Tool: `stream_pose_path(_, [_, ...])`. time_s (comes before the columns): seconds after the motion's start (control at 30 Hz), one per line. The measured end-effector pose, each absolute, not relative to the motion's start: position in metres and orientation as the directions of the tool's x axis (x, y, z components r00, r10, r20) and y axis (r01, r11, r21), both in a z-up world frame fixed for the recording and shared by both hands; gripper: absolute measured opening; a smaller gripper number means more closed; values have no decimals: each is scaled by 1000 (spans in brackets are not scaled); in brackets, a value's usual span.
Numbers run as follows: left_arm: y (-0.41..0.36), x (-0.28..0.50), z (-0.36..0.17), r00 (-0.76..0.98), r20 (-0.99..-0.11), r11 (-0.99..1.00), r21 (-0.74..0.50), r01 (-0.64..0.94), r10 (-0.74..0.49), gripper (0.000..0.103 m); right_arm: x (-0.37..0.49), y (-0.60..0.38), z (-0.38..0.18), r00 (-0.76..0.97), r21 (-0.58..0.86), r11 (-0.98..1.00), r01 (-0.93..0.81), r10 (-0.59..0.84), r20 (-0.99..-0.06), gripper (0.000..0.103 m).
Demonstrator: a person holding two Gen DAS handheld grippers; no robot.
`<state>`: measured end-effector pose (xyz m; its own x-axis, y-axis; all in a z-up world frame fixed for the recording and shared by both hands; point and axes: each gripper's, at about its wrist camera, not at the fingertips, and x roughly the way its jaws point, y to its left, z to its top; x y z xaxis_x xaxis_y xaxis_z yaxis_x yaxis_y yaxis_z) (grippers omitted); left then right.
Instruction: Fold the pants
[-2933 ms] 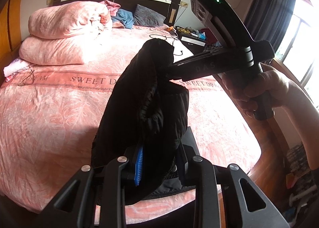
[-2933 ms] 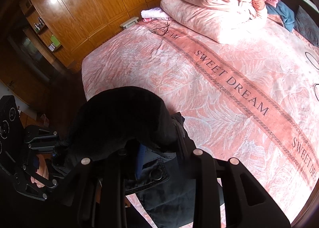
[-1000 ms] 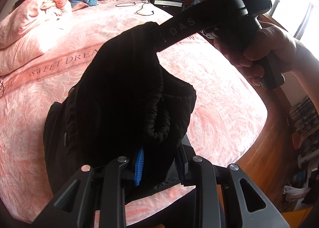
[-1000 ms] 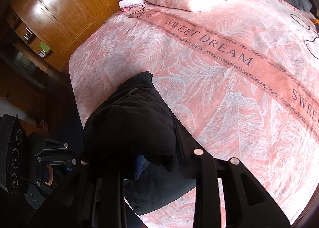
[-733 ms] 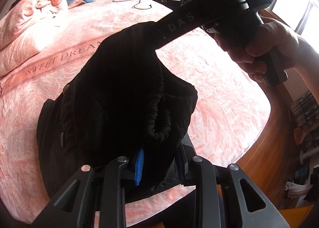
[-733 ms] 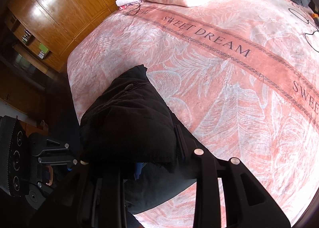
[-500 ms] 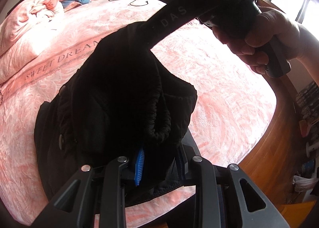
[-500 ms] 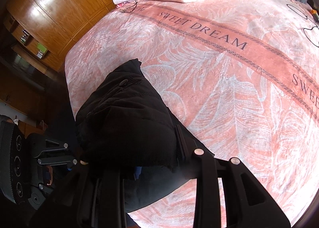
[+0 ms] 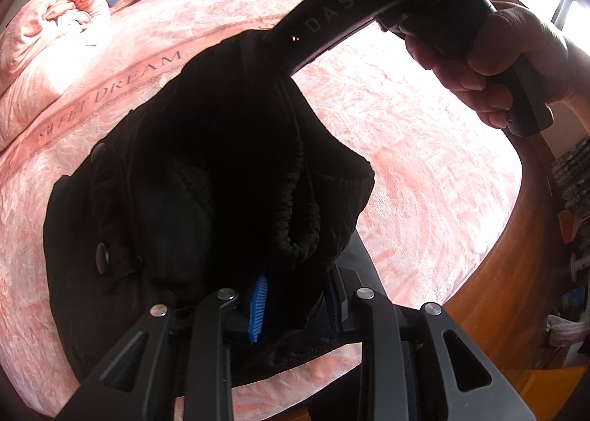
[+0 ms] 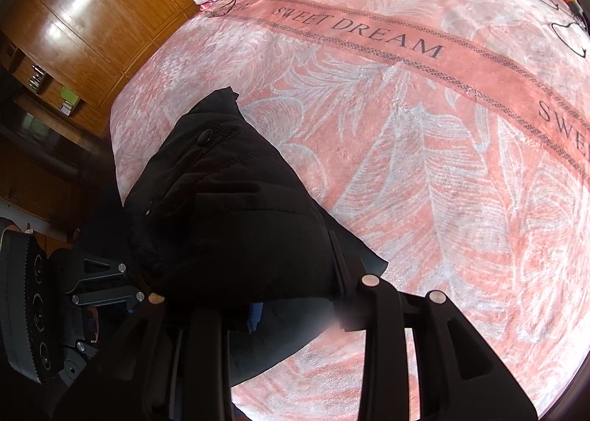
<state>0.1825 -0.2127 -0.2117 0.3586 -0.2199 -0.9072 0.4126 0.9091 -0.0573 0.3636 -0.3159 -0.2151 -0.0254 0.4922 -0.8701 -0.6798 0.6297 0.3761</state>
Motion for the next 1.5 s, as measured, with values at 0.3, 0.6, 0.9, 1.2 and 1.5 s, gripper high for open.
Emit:
stream_pose_path(0.3, [-206,181,-215,335,-906,900,-100,423,-258,29,357,-334,-223,35,373,717,-589,483,-875,30])
stream_pose_path(0.6, [-114,167,-143,377,-786,862,-373,345,-490,72,340,-388,-198,213,335,863,-379,433,-876,33])
stream_pose_path(0.9, [-8,198,-165,487,-798,930,-355,95,-354,87,326,-345,-184,232,582,733,-353,671,-704,40])
stream_pose_path(1.2, [31,187,-217,434,-867,958,-287,-28,-247,87,300,-375,-243,237,633,764,-124,642,-729,26])
stream_pose_path(1.5, [43,166,-217,437,-856,945,-326,-40,-276,87,228,-411,-272,316,741,666,81,688,-653,54])
